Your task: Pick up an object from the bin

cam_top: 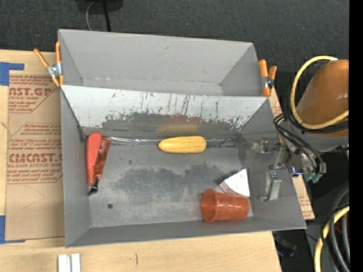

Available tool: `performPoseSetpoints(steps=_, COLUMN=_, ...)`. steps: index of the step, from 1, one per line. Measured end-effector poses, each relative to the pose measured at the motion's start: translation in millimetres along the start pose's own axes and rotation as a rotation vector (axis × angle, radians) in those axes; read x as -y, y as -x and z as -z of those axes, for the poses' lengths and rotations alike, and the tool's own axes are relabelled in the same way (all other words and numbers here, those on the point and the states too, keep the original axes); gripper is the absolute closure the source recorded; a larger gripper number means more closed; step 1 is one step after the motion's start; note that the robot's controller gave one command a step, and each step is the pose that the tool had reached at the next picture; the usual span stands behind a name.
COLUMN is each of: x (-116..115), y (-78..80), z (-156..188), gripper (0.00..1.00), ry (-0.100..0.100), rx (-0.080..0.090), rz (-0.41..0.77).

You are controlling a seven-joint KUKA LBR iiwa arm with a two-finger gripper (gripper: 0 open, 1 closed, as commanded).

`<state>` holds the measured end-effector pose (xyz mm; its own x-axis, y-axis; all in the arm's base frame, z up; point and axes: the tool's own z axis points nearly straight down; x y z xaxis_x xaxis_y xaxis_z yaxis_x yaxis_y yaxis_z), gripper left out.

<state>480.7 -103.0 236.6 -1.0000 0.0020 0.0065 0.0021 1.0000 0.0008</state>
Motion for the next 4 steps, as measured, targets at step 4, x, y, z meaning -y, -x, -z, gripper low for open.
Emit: performPoseSetpoints(steps=4, x=-14.3, y=9.6, z=-137.0, gripper=0.0, ry=-0.005, rx=0.011, rz=-0.016)
